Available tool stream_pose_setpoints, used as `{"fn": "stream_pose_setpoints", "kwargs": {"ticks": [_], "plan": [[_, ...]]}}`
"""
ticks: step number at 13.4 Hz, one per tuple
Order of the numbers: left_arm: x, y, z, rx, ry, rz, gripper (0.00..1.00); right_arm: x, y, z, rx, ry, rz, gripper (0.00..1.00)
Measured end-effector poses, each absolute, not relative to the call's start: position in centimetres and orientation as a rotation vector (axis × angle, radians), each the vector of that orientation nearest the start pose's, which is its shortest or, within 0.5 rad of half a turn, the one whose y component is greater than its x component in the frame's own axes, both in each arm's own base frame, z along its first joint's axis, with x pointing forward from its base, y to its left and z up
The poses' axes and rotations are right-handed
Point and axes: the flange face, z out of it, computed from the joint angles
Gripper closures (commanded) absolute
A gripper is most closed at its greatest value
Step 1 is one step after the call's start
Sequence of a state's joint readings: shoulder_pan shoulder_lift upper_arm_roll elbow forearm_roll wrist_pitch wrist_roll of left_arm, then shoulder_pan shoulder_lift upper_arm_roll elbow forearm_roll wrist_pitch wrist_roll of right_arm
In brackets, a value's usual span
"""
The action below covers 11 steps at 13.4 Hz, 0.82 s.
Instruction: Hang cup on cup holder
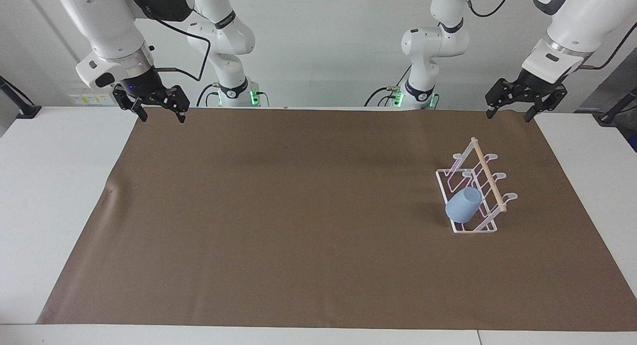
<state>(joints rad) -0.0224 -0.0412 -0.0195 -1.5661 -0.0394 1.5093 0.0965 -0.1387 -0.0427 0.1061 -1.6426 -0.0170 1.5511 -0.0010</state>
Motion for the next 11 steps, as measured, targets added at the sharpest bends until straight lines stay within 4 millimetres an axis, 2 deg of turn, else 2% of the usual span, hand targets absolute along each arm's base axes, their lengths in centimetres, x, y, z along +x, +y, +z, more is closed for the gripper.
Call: {"fn": "stream_pose_setpoints", "kwargs": {"ticks": [11], "plan": [[53.43,-3.55,64.41,-3.17,0.25,0.024,0.0,53.76,-1.82,61.22,-3.161,0.05,0.078,0.0]]}}
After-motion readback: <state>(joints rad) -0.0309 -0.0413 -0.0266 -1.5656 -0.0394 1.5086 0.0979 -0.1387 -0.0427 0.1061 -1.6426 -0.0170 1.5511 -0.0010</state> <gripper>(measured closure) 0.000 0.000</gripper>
